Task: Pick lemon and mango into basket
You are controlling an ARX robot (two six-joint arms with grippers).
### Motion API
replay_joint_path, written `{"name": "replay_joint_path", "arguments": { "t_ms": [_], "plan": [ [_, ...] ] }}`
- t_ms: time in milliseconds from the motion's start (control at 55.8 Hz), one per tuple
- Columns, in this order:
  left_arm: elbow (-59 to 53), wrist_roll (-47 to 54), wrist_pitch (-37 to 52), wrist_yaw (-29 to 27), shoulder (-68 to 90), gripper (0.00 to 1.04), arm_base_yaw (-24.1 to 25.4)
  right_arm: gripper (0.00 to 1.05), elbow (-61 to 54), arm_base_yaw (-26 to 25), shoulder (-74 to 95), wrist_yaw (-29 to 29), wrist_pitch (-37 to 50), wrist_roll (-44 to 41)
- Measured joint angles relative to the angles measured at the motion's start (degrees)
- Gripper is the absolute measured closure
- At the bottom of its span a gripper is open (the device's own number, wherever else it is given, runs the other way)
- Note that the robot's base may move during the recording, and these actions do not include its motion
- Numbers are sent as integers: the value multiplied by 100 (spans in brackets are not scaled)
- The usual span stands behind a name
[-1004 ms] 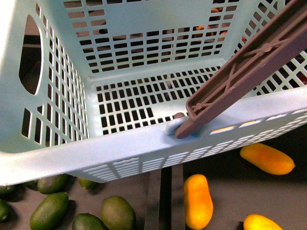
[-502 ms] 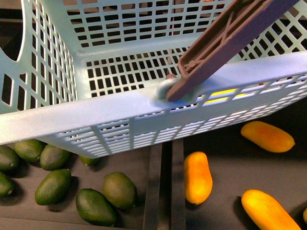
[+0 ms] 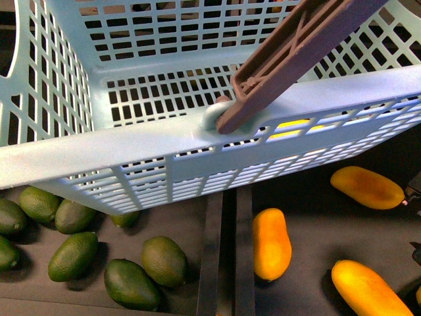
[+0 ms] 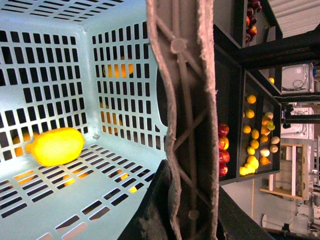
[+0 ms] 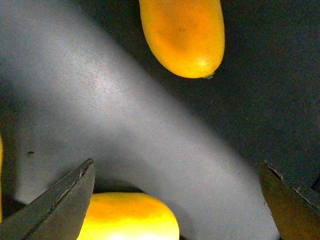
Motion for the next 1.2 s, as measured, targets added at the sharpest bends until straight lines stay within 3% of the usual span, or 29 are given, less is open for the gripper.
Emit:
{"name": "replay_joint_path", "arguments": {
  "t_ms": [305,950,1093,1201],
  "plan": [
    [0,-2,0,9,0,98,0,9,1425,415,874,-22,-466,282],
    [0,0,0,2,0,98,0,9,3071,553,1971,-9,-1130,1565],
    [0,2,0,-4,0,98,0,33,3104,625,2024,-107,-1139,2081],
    [0,0,0,-2,0,98,0,39,3040,614,1998,-170,-1117,2350]
  ]
}}
